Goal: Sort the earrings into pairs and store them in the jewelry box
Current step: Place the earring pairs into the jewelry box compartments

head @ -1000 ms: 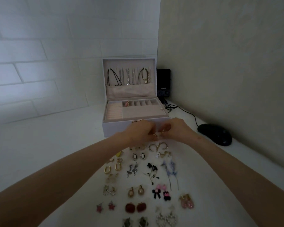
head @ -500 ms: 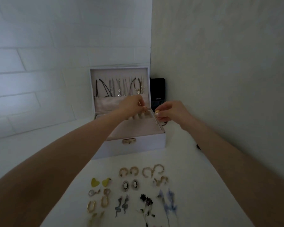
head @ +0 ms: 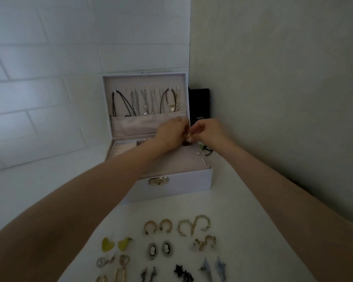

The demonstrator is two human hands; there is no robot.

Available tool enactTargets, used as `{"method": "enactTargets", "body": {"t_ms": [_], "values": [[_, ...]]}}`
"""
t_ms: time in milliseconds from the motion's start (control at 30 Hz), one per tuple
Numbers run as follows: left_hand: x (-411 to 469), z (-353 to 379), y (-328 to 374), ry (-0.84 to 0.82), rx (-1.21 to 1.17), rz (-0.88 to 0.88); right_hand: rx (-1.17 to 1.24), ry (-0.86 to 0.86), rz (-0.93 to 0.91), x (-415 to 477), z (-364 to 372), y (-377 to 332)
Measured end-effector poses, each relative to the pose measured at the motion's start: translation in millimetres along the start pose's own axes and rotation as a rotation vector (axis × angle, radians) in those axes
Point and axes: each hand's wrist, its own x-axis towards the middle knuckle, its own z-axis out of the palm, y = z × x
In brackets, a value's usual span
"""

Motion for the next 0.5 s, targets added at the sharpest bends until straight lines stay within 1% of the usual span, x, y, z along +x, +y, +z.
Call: {"method": "enactTargets", "body": {"t_ms": [133,233,300,400,500], "values": [[-1.2,-4.7,-5.7,-0.032,-0.044,-0.057,-0.121,-0.042,-0.048,2.5,1.8,-0.9],[-2.2,-7.2,-12.6,-0.031,-0.094,-0.104,-0.167,-0.069,-0.059,4.1,2.0,-1.9],[-3.2,-7.2,-15.2,-0.029,-0.113,-0.132,-0.249,-0.095,-0.07,5.6,2.8,-3.5],[-4.7,-8.1,-19.4,0.042,-0.14,-0.169,-0.364,-0.133,-0.087,8.5,5.4,-4.8],[-8.1,-11.8,-21.6,0.113,-0.134,-0.195,-0.436,-0.127,-0.103,11.7,9.1,-3.3]]}}
